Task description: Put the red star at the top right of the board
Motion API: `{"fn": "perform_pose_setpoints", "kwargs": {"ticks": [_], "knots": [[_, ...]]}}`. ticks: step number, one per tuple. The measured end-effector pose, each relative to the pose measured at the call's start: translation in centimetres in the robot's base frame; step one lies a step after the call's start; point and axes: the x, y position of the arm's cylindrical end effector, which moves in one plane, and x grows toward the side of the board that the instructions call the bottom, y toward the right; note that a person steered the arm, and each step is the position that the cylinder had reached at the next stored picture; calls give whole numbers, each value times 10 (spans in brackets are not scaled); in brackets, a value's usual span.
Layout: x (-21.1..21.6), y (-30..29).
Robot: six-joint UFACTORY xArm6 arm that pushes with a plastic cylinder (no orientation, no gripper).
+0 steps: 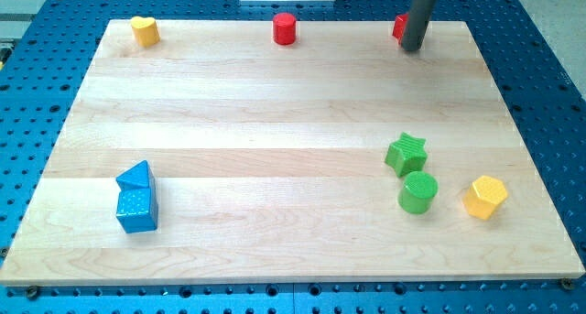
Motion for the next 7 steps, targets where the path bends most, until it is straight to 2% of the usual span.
{"fn": "perform_pose_setpoints", "kwargs": {"ticks": [1, 2, 3, 4, 7], "knots": [[16, -52], [7, -102], [-37, -87], [-58, -56], [-59, 0]]}}
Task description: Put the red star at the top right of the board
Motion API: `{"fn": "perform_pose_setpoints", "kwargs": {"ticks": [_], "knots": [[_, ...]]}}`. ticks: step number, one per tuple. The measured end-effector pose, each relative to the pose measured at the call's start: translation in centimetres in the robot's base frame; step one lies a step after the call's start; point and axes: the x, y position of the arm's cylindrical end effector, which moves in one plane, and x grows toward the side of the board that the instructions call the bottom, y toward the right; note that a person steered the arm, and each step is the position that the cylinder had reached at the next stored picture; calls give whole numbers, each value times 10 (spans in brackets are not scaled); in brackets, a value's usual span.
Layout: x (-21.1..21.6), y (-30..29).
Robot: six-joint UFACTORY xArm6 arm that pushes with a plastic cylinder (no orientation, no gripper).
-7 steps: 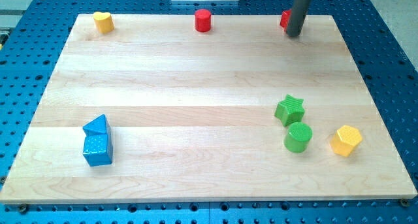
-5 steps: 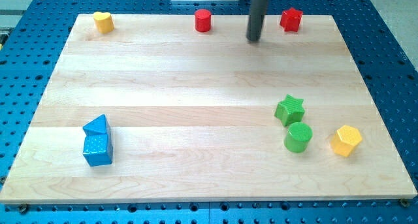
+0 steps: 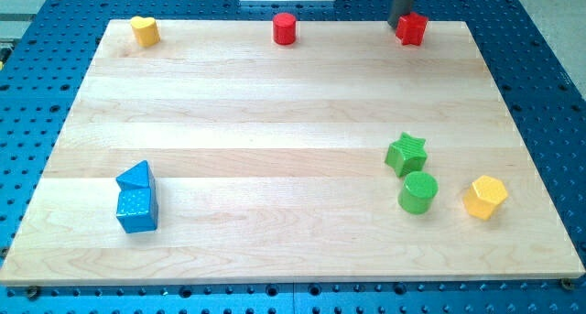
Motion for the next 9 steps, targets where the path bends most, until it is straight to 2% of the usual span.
{"fn": "perform_pose_setpoints", "kwargs": {"ticks": [2, 3, 4, 8, 9], "knots": [[0, 72], [6, 87], [21, 71], [31, 29], [54, 32]]}}
